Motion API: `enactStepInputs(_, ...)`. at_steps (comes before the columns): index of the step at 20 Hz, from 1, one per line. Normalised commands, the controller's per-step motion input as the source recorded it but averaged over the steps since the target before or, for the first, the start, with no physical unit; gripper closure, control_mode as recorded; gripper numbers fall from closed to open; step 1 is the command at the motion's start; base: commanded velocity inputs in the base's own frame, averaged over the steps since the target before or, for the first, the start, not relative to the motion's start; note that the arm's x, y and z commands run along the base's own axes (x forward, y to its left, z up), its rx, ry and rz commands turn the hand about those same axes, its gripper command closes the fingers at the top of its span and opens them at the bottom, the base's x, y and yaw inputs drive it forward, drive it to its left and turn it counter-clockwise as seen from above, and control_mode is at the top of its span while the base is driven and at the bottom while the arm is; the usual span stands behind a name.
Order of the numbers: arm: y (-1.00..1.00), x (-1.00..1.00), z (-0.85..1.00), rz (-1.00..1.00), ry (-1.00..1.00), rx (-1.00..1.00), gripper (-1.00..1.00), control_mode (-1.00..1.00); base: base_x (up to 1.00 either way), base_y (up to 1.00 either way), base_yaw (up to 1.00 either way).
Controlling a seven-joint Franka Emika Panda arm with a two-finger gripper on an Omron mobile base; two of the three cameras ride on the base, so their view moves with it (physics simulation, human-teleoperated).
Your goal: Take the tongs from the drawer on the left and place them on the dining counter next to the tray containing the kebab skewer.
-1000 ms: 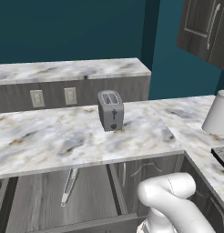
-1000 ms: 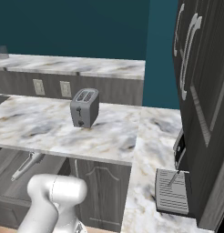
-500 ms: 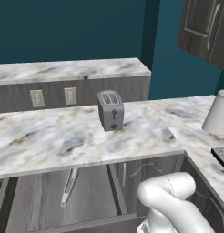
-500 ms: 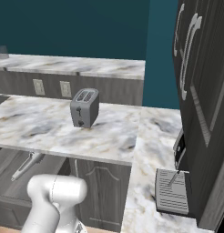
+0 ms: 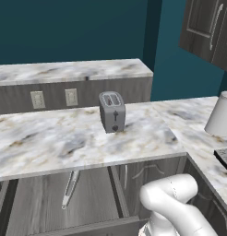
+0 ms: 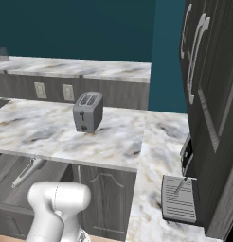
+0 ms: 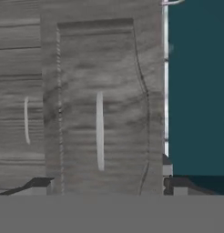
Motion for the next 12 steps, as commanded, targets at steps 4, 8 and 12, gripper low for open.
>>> enactStepInputs(4,0.0,-0.91,0.63,0.02,-0.17,0.06,-1.0,-1.0,0.0,0.0,0.0)
enactStepInputs(8,0.0,-0.7,0.67,0.02,-0.16,0.07,-1.0,-1.0,0.0,0.0,0.0)
enactStepInputs(12,-0.01,-0.47,0.67,0.03,-0.11,0.05,-1.0,-1.0,0.0,0.0,0.0)
